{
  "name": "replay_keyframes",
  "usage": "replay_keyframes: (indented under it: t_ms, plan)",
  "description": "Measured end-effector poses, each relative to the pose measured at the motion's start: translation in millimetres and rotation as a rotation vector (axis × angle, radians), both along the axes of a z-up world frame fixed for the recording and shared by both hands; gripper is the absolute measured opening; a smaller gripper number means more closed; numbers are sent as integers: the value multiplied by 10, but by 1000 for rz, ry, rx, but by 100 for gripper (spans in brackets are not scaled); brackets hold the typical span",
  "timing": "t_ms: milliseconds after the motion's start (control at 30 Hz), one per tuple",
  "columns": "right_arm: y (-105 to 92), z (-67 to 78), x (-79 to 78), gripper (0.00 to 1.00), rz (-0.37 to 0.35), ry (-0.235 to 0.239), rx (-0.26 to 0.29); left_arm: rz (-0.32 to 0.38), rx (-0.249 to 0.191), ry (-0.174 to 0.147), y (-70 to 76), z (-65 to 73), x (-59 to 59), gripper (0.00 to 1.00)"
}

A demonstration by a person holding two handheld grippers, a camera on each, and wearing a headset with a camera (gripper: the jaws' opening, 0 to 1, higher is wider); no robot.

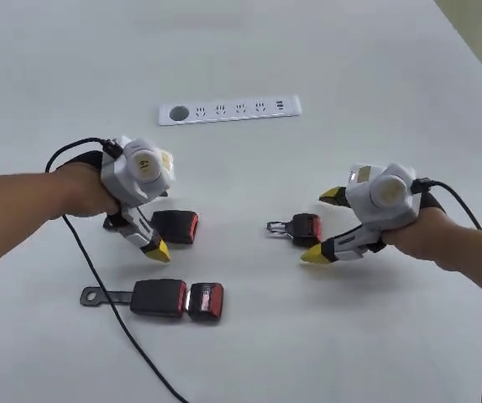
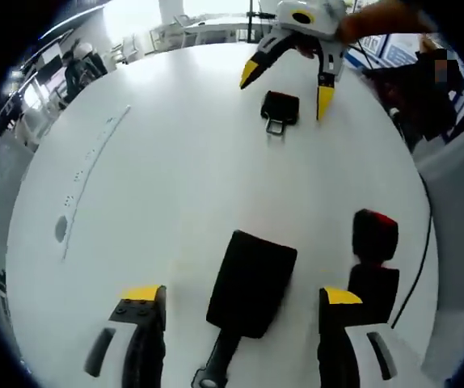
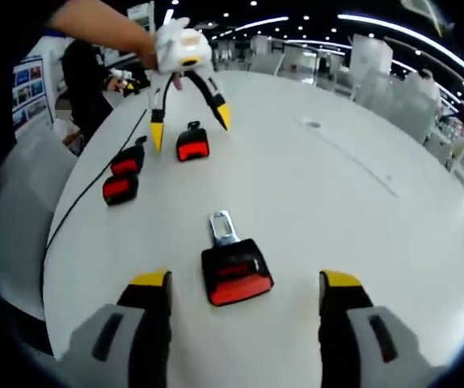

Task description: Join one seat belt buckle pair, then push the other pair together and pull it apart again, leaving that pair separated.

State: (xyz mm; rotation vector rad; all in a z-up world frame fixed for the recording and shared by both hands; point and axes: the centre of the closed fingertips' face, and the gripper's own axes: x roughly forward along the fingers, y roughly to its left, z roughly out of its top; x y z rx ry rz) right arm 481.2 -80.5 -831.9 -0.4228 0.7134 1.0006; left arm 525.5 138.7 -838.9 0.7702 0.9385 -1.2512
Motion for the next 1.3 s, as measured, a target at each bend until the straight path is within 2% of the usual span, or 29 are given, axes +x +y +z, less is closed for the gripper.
replay_keyframes:
  t_ms: [67, 100, 167, 200, 233, 267, 300, 333, 367, 433, 533, 600, 633, 667, 733, 767, 833, 867, 900, 967, 1000, 1033, 1067, 1100, 1167, 1267, 1300]
  plan:
    - [-40, 65, 48, 77, -40, -48, -3, 76, -65, -33, -39, 114, 65, 85]
    - [-57, 99, 44, 77, -64, -58, 7, 113, -87, -47, -49, 162, 92, 88]
    - [-40, 192, 90, 80, -146, -78, 44, 215, -167, -84, -82, 314, 170, 93]
    - [-26, 238, 119, 81, -172, -98, 58, 275, -228, -97, -103, 418, 197, 94]
    - [-26, 296, 95, 82, -208, -104, 85, 310, -254, -108, -96, 474, 209, 96]
    - [21, 319, 90, 83, -231, -91, 102, 351, -274, -122, -75, 526, 221, 96]
    - [21, 348, 69, 84, -254, -92, 112, 390, -298, -136, -47, 598, 199, 97]
    - [14, 342, 138, 86, -267, -131, 98, 414, -316, -150, -25, 643, 190, 99]
    - [12, 376, 130, 87, -275, -153, 97, 454, -349, -163, -1, 707, 160, 100]
    - [65, 453, 91, 89, -313, -159, 135, 497, -363, -159, 75, 766, 61, 100]
    - [149, 591, 18, 90, -346, -191, 171, 533, -386, -223, 197, 874, -18, 100]
    - [185, 635, -64, 91, -351, -201, 168, 549, -391, -206, 261, 920, -163, 100]
    - [184, 648, -78, 91, -353, -207, 168, 549, -393, -217, 292, 943, -207, 100]
    - [208, 685, -110, 91, -361, -225, 174, 555, -410, -243, 338, 1007, -257, 100]
    - [231, 719, -188, 93, -374, -230, 184, 596, -442, -244, 414, 1076, -352, 100]
    - [230, 722, -222, 94, -377, -232, 183, 603, -442, -245, 450, 1085, -396, 100]
    - [245, 739, -315, 94, -391, -239, 201, 644, -450, -272, 578, 1115, -488, 100]
    - [249, 730, -380, 95, -397, -240, 200, 664, -465, -267, 620, 1136, -559, 100]
    - [243, 715, -427, 95, -399, -241, 192, 673, -480, -267, 640, 1161, -607, 100]
    - [232, 703, -547, 96, -401, -243, 187, 679, -496, -293, 705, 1222, -725, 100]
    - [235, 708, -616, 96, -401, -246, 193, 682, -508, -296, 735, 1241, -803, 100]
    - [237, 712, -668, 96, -401, -247, 194, 681, -521, -283, 744, 1242, -865, 100]
    - [237, 715, -738, 96, -398, -248, 193, 681, -544, -238, 715, 1230, -962, 100]
    - [245, 728, -785, 96, -393, -254, 198, 678, -538, -220, 739, 1200, -1074, 100]
    - [248, 730, -893, 97, -390, -262, 204, 666, -502, -267, 832, 1154, -1189, 100]
    - [233, 714, -1009, 98, -398, -262, 205, 676, -522, -234, 833, 1127, -1374, 100]
    - [237, 723, -1068, 98, -402, -260, 217, 673, -517, -239, 854, 1113, -1444, 100]
